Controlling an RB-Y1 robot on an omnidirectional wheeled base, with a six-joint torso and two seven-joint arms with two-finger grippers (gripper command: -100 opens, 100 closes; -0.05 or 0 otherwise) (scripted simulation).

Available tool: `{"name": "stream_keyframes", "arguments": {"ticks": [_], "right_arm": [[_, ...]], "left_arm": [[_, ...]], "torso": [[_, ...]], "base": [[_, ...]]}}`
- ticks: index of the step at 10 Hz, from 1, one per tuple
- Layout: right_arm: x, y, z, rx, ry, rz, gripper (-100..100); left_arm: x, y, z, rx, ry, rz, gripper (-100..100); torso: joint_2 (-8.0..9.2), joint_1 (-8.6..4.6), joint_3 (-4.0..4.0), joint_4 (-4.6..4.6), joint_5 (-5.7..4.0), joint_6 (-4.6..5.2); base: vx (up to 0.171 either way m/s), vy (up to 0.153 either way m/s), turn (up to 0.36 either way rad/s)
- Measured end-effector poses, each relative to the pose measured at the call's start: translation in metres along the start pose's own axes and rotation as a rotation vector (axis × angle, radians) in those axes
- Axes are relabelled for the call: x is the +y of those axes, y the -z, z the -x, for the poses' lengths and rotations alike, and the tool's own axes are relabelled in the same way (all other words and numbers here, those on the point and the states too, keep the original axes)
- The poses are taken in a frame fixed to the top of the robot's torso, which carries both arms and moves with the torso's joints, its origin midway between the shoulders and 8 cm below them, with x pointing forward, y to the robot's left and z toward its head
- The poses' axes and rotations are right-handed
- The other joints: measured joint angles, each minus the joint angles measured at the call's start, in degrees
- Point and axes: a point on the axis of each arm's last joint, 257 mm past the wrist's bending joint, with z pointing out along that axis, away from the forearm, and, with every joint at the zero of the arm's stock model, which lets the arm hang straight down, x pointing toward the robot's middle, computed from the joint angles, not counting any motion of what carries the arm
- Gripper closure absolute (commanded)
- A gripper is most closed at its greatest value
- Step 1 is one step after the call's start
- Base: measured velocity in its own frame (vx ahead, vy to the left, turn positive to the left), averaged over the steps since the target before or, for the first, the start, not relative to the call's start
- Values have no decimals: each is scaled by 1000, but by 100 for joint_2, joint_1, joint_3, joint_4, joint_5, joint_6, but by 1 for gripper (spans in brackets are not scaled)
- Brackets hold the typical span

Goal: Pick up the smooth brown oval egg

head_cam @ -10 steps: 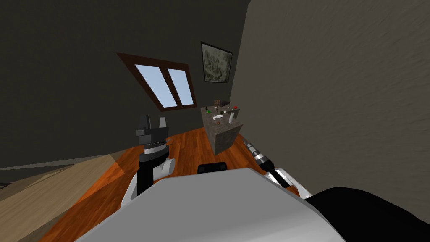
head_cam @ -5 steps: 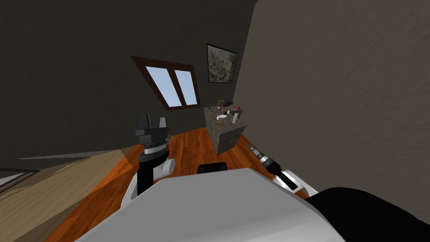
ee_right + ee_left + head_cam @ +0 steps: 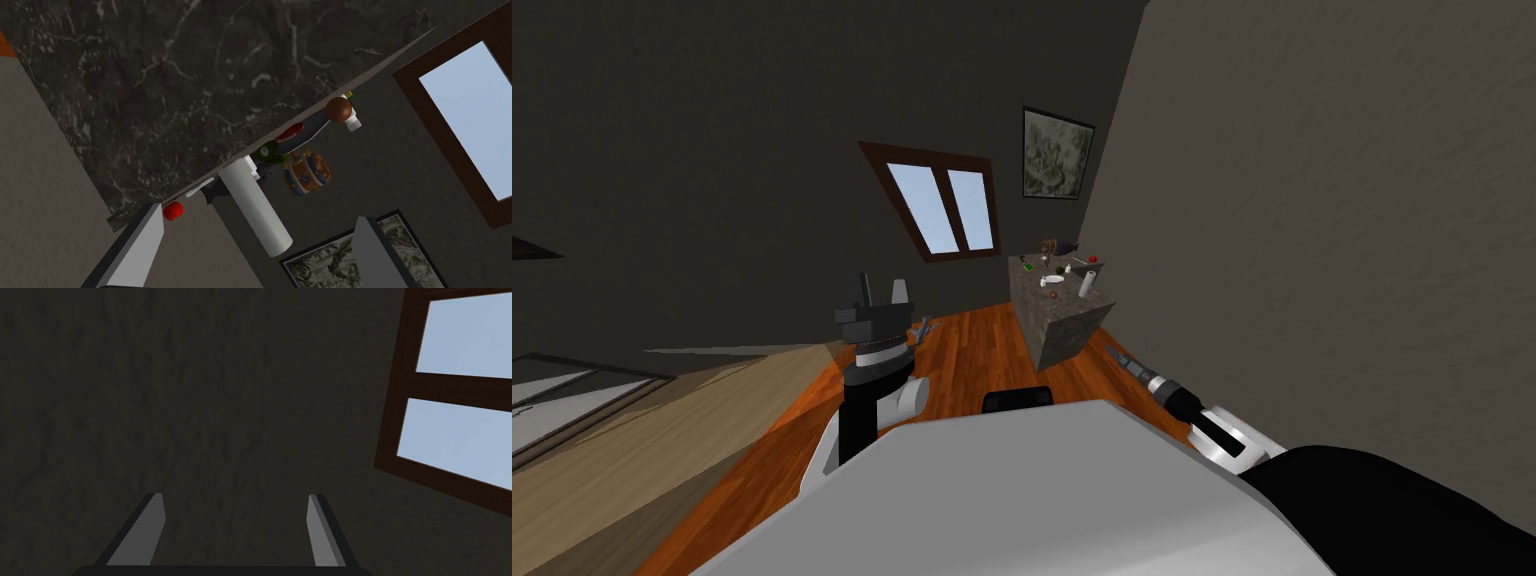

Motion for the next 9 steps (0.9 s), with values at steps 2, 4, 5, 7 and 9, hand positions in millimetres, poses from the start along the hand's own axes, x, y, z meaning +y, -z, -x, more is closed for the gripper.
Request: {"name": "stream_keyframes", "arguments": {"ticks": [2,4,5,7,9], "right_arm": [[-27,10,3,37,58,-60,-100],[-50,16,10,66,107,-112,-100],[-63,21,14,83,136,-142,-100],[-89,35,24,116,193,-204,-100],[-115,44,37,151,259,-269,-100]], "left_arm": [[0,0,0,0,0,0,0],[0,0,0,0,0,0,0],[0,0,0,0,0,0,0],[0,0,0,0,0,0,0],[0,0,0,0,0,0,0]], "torso": [[-2,12,-2,-1,4,4],[-3,4,-3,-1,2,3],[0,2,0,0,1,1],[-16,15,-10,-4,5,3],[-34,22,-20,-7,4,-4]], "base": [[68,115,96],[54,89,105],[100,147,249],[106,108,119],[167,157,271]]}}
